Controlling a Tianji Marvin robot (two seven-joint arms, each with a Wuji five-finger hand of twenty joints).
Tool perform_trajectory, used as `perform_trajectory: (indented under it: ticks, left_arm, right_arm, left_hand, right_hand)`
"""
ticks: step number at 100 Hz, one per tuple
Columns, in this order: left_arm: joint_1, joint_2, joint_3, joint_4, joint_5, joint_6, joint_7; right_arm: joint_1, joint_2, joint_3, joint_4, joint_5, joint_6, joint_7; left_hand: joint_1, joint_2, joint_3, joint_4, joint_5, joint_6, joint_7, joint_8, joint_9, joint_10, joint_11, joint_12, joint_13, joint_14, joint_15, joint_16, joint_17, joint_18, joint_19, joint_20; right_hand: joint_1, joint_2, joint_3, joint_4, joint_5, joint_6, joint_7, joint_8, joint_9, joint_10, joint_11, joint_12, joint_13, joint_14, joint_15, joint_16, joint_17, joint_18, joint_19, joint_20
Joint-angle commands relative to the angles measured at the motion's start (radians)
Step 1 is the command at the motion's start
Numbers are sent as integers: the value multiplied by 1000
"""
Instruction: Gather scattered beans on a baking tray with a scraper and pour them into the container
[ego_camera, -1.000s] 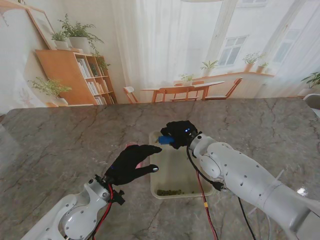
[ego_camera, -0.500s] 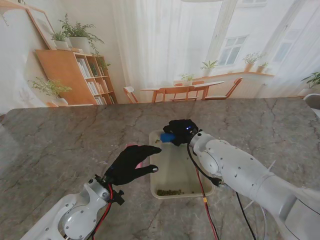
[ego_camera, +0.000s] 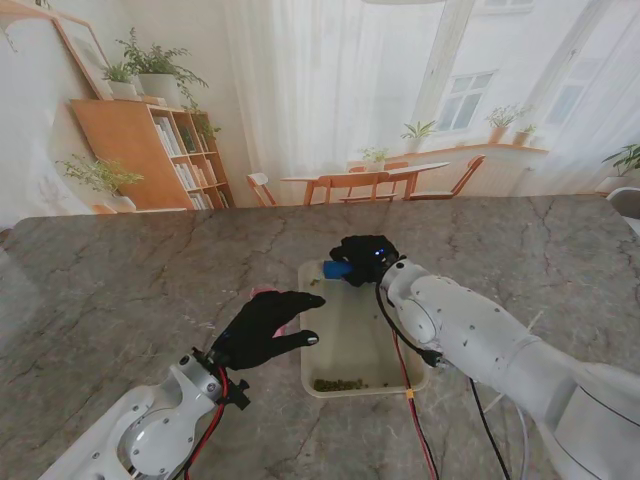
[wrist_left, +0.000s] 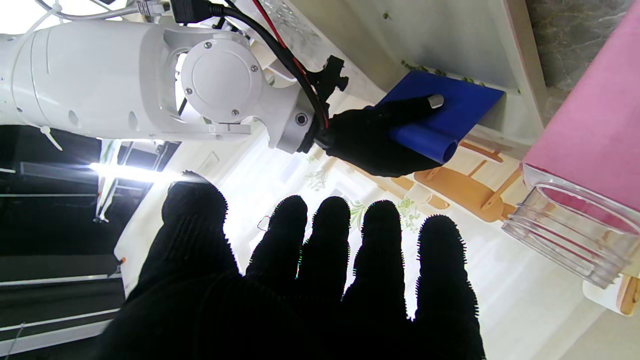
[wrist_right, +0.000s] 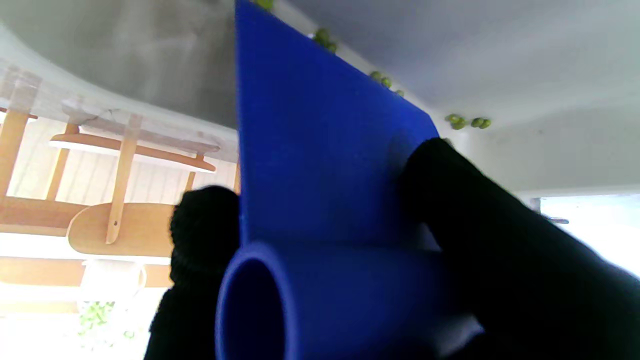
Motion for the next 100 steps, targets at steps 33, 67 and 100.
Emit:
perform_trajectory:
  ticks: [33,67,100]
  left_arm:
    - [-15,1,18,13,-13,5,-16]
    - [-15,1,19,14,-11,7,-16]
    - [-19,1,22,18,-16,5,-21]
  right_arm:
    - [32,-25,-47,87,34,-42,-7]
    - [34,-23,-61,102,42,-84,4]
    - [-19,19,41,-18,-12,-20,5]
  left_hand:
    - [27,37,-16,102,14,-21,3,6,3,-23,-2,16,22,-3,3,6,-3,16,6,34]
    - [28,37,-15,102,14,-20,3,7,3,-24,-2,16,21,-4,3,6,-3,16,7,34]
    - [28,36,-15,102,15,-20,3,7,4,-22,-1,16,22,-3,3,6,-2,15,8,34]
  right_hand:
    - [70,95,43,32,51,-172,4,55,9,-15,59,-15,-27,33,-41,-13,-25,30,-18,-29]
    - [33,36,92,20,94,-197,-7,-7,72,-45,43,0,20,5,-23,-12,2,17,-1,-30]
    - [50,71,67,27,73,-187,-2,11,71,-37,51,14,25,-11,18,1,16,4,15,-22]
